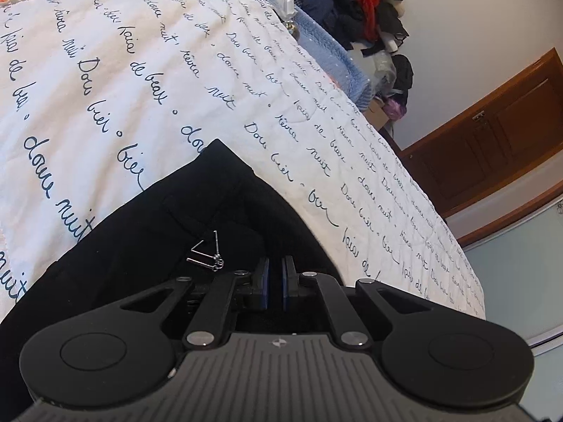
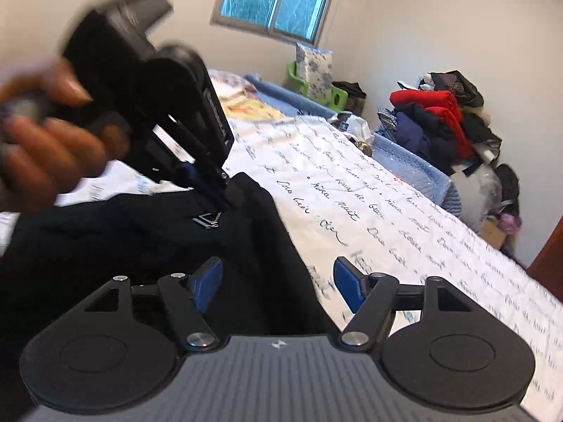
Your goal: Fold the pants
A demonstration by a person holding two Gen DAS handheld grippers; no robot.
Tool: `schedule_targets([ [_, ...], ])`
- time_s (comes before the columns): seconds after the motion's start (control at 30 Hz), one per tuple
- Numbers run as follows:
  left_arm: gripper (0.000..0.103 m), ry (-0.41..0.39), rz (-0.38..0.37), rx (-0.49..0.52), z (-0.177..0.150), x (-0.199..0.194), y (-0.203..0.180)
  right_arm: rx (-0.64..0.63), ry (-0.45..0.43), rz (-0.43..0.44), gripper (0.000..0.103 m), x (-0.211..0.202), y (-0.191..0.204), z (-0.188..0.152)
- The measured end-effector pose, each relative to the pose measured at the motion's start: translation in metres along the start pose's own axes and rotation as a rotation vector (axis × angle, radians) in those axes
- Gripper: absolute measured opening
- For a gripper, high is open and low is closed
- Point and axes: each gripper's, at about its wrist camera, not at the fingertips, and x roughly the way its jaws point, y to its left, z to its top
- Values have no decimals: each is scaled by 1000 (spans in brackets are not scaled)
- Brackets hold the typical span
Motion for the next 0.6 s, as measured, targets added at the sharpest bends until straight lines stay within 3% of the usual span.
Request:
schedule_targets([
  [0.07, 10, 2, 5, 3, 0, 0, 2, -35, 51, -51, 69, 31, 5, 1],
  [0.13, 12, -7, 8, 24, 2, -4, 2, 12, 112, -53, 68, 61, -2, 0],
  [0.17, 19, -11, 12, 32, 3, -6, 3, 54, 125, -42, 64, 71, -9, -2],
  [0.2, 23, -18, 9, 33, 4, -7, 4, 103, 136, -13, 40, 79, -18, -3],
  [0.27, 54, -23, -25, 20, 8, -11, 9, 218, 139, 78, 12, 83, -37, -5],
  [0.33, 70, -23, -66, -2, 11, -12, 12, 169, 98, 57, 9, 71, -35, -6],
  [0.37, 73, -25, -83, -12, 12, -12, 13, 103, 76, 39, 9, 62, -27, -6],
  [0.5, 73, 9, -119, -15, 14, -4, 10, -156, -17, -15, 9, 25, 17, -11],
  [0.53, 69, 23, -128, -26, 14, -2, 11, -235, -39, -40, 9, 18, 30, -13],
  [0.6, 50, 33, -123, -31, 12, -1, 13, -353, -66, -75, 9, 7, 51, -18],
])
